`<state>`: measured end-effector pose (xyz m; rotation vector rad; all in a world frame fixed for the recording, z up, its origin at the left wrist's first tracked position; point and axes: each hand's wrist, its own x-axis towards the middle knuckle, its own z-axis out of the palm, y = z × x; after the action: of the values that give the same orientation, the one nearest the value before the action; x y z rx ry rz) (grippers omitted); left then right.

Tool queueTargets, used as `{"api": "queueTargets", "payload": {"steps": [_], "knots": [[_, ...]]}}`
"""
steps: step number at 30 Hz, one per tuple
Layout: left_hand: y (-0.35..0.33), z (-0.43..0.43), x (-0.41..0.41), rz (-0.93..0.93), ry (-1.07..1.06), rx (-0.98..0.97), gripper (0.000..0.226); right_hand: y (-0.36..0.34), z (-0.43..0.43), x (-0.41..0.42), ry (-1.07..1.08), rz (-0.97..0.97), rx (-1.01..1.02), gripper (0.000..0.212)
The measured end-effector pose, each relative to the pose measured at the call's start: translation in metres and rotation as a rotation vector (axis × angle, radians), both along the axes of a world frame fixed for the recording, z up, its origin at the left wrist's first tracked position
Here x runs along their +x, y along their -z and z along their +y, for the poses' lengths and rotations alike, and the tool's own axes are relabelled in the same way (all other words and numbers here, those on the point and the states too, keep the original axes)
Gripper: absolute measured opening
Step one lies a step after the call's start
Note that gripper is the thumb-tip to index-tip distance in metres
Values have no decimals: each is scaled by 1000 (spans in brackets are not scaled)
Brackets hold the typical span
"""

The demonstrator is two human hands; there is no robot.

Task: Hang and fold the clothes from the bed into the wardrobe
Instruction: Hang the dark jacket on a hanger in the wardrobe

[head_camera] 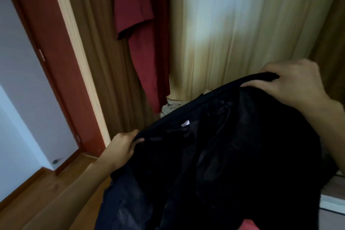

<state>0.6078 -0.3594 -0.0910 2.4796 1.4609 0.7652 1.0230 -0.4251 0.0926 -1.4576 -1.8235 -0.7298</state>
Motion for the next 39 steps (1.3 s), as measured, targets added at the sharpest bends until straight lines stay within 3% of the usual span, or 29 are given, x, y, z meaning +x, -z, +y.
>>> {"api": "queueTargets", "payload": {"steps": [4,6,8,10,13,16,21,24,27,31,34,37,39], "knots": [[-34,29,23,189,-130,88,31,1,16,2,271,120,-379,59],[-57,44,42,262,-182,32,29,-4,24,3,352,247,-544,54],[-85,61,57,236,-159,-222,24,-10,34,1,430,266,-722,54],[-117,75,71,84,-100,-507,13,-17,42,-6,485,251,-799,49],[-156,76,88,-165,-49,-799,22,-29,48,-18,467,369,-712,39],[-177,70,109,-350,71,-972,30,-38,55,-49,395,470,-610,26],[-187,61,159,-728,187,-1040,24,-42,81,-109,268,489,-576,19],[-198,69,175,-947,226,-1049,44,-41,93,-127,175,624,-503,26],[-216,77,179,-984,294,-1136,70,-46,97,-131,16,866,-440,26],[-228,88,188,-979,411,-1065,44,-65,98,-122,-151,1129,-478,27],[-232,104,196,-1033,416,-1085,39,-79,97,-103,-345,1400,-577,28],[-247,110,198,-1039,406,-1119,21,-85,104,-79,-406,1438,-602,31],[-262,117,200,-1042,387,-1062,30,-90,115,-63,-416,1426,-573,31]]}}
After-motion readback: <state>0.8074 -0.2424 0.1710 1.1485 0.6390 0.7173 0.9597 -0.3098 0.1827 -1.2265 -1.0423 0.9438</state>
